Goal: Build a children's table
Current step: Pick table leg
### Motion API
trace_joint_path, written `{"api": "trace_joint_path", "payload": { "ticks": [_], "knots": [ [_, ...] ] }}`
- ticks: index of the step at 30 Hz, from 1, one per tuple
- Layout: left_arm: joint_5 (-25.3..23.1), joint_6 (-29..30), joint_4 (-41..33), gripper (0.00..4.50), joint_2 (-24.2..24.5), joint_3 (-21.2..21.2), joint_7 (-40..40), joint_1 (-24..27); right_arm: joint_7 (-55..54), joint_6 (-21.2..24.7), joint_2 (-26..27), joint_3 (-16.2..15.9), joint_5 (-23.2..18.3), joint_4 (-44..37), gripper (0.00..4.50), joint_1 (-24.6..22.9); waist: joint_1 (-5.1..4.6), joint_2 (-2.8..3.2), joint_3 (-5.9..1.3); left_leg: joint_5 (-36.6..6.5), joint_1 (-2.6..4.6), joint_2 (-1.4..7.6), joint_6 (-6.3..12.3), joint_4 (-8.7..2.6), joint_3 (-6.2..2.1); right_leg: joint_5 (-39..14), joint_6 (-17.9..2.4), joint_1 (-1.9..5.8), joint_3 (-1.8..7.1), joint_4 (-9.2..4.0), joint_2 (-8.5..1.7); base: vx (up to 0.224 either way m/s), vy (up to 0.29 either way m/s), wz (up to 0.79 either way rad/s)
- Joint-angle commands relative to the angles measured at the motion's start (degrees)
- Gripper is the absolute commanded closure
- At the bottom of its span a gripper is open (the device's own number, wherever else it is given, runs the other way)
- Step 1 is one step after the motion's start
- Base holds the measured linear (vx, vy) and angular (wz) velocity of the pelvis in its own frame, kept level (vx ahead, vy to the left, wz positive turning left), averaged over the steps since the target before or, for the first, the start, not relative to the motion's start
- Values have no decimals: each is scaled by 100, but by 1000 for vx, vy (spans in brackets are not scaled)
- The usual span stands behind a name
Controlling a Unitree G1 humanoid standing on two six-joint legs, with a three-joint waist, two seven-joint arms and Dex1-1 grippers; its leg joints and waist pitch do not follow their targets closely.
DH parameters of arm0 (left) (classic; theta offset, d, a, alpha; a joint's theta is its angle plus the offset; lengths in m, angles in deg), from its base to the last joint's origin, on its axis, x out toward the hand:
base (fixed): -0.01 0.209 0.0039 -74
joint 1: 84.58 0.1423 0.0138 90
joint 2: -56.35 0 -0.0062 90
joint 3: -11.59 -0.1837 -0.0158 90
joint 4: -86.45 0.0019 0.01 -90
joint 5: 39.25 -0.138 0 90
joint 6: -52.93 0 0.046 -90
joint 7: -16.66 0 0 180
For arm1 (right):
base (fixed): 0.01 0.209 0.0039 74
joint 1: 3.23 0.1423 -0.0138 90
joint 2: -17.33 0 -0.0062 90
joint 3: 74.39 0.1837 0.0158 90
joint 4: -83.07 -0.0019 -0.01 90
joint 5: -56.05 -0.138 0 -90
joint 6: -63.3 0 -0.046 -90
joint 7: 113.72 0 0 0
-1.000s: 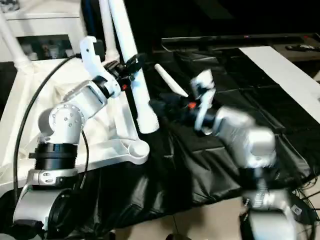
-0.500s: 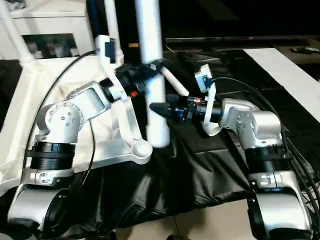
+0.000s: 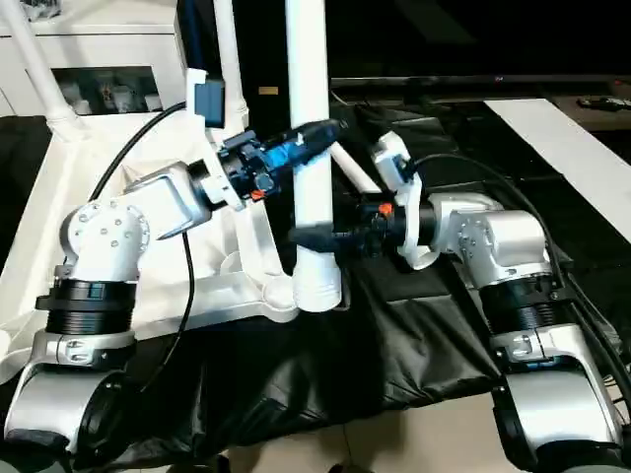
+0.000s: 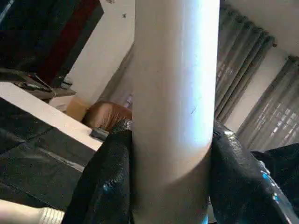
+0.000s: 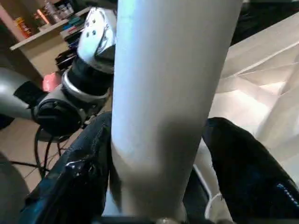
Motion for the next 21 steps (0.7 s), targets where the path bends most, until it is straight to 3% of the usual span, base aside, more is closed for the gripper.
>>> {"api": "trace_joint_path", "payload": {
  "ticks": [1, 4, 5, 12, 21],
  "knots": [
    [130, 57, -160, 266, 7, 1, 82, -104, 114, 26, -66, -74, 47, -85, 131, 8, 7, -82, -490, -849, 92, 139, 185, -338, -7, -1664, -991, 348, 255, -379, -363, 0, 0, 0],
    [161, 115, -185, 266, 23, -34, 131, -95, 161, -9, -49, -144, 82, -90, 131, -30, 7, -83, -490, -851, 91, 136, 187, -337, -5, -1625, -1021, 348, 257, -376, -364, 0, 0, 0],
    [178, 149, -206, 266, 33, -62, 150, -82, 204, -11, -41, -177, 92, -72, 160, -36, 10, -81, -489, -868, 94, 135, 179, -337, -6, -1646, -1020, 348, 257, -375, -364, 0, 0, 0],
    [195, 210, -243, 266, 59, -116, 176, -51, 294, 28, -37, -255, 85, -81, 213, -62, 11, -72, -490, -878, 94, 138, 175, -335, -9, -1663, -1017, 350, 257, -376, -364, 0, 0, 0],
    [113, 194, -289, 266, 71, -194, 194, -25, 282, 127, 30, -240, 25, -91, 258, -146, 16, -56, -492, -891, 94, 140, 152, -338, -15, -1614, -1046, 352, 256, -371, -366, 0, 0, 0]
  ]
}}
